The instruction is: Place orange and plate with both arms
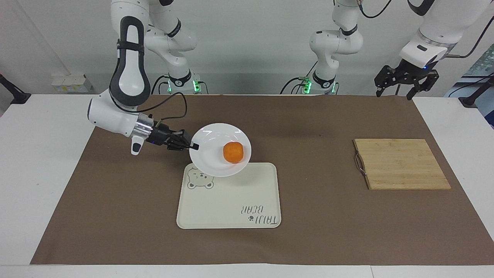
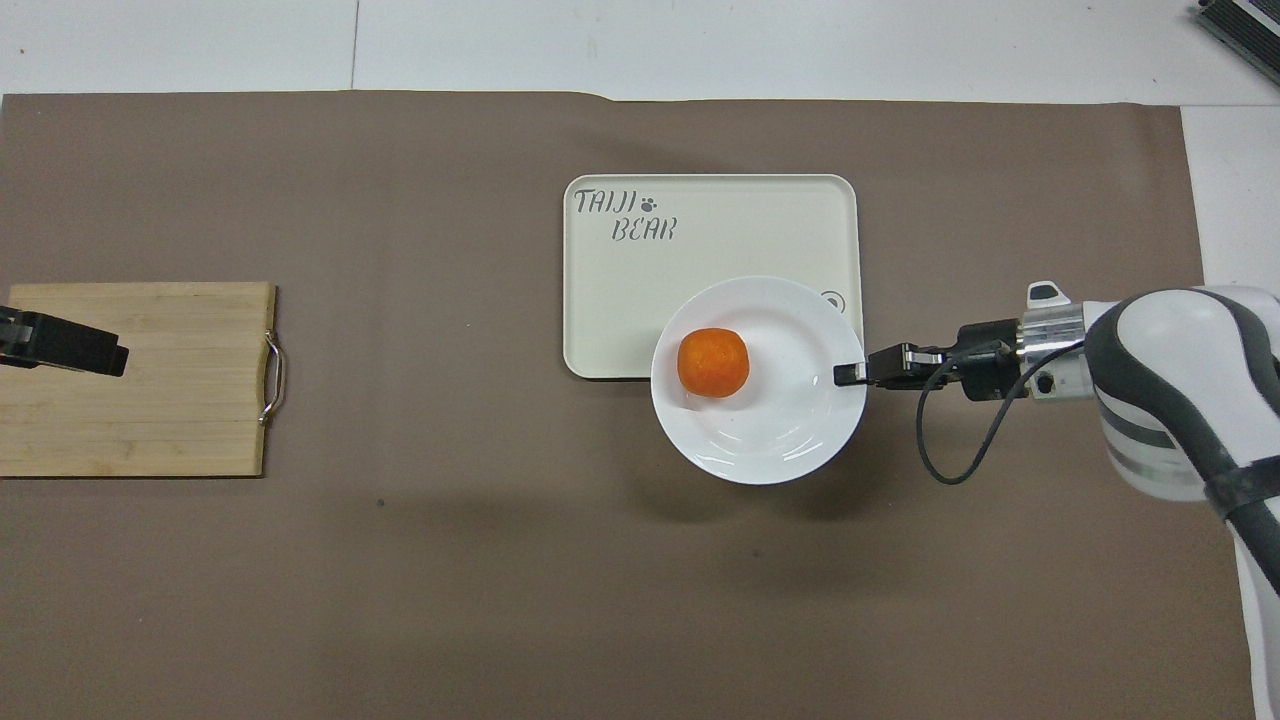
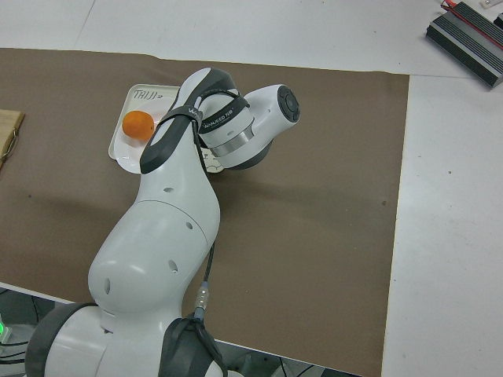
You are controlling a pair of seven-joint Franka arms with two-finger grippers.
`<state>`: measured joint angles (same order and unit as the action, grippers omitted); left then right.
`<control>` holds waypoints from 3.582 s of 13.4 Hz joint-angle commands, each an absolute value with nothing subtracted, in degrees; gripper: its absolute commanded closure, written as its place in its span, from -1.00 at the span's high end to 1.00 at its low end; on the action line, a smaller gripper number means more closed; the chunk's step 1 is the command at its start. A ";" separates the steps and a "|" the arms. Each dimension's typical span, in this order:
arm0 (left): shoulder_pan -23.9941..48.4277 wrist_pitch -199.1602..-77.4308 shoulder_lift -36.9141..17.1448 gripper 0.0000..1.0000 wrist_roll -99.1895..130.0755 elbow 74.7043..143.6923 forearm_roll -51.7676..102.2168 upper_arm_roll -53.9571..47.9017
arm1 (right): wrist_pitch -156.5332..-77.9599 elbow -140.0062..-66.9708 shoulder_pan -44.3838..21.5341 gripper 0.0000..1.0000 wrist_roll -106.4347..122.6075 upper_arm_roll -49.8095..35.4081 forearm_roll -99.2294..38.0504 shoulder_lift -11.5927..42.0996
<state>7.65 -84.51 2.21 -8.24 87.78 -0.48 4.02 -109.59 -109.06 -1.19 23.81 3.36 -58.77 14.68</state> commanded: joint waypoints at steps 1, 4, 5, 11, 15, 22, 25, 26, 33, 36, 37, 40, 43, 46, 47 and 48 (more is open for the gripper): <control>7.03 -84.55 2.29 1.00 -8.00 87.45 -1.49 3.52 | -112.91 -100.83 -1.49 -1.00 21.19 2.64 -61.43 22.74; 7.12 -84.64 2.29 1.00 -7.82 87.45 -1.49 3.43 | -119.25 -93.89 -1.67 -1.00 18.56 -0.17 -64.25 29.86; 7.12 -84.64 2.29 1.00 -7.82 87.45 -1.49 3.51 | -121.09 -92.30 -1.67 -1.00 18.37 -1.57 -64.25 31.62; 7.21 -84.64 2.29 1.00 -7.91 87.45 -1.49 3.43 | -124.89 -94.21 -3.51 -1.00 18.72 -3.69 -63.99 32.78; 7.21 -84.64 2.29 1.00 -7.91 87.54 -1.49 3.43 | -123.31 -97.29 -3.78 -1.00 20.13 -3.52 -60.40 31.73; 7.29 -84.64 2.37 1.00 -7.82 87.45 -1.49 3.43 | -122.17 -99.31 -2.29 -1.00 21.79 -3.25 -54.94 31.20; 7.29 -84.64 2.37 1.00 -7.91 87.54 -1.49 3.43 | -122.34 -100.11 -2.29 -1.00 21.80 -3.16 -54.76 30.85; 7.29 -84.64 2.37 1.00 -7.91 87.45 -1.49 3.43 | -122.43 -100.11 -2.29 -1.00 21.71 -3.08 -54.76 30.85; 7.29 -84.64 2.37 1.00 -8.00 87.54 -1.41 3.43 | -123.05 -97.91 -1.32 1.00 21.10 -2.64 -47.83 30.68; 7.29 -84.64 2.37 1.00 -8.09 87.54 -1.41 3.43 | -123.31 -97.38 -1.23 1.00 20.57 -2.64 -40.54 29.01; 7.29 -84.64 2.37 1.00 -8.09 87.45 -1.41 3.43 | -123.31 -97.38 -1.23 1.00 20.39 -2.55 -37.91 28.39; 7.29 -84.64 2.37 1.00 -8.09 87.45 -1.32 3.43 | -123.31 -97.38 -1.23 1.00 18.56 -2.20 -29.82 25.76; 7.38 -84.64 2.37 1.00 -8.09 87.45 -1.32 3.43 | -122.70 -97.56 -1.84 1.00 9.71 -2.28 -17.89 21.38; 7.38 -84.64 2.37 1.00 -8.17 87.45 -1.32 3.43 | -118.67 -97.56 -2.11 1.00 2.04 -2.64 -8.55 17.24; 7.38 -84.64 2.37 1.00 -8.26 87.45 -1.32 3.43 | -116.83 -97.56 -2.11 1.00 0.89 -2.55 -7.22 16.01; 7.38 -84.64 2.37 1.00 -8.26 87.45 -1.32 3.43 | -114.81 -97.56 -2.02 1.00 0.10 -2.29 -6.16 15.04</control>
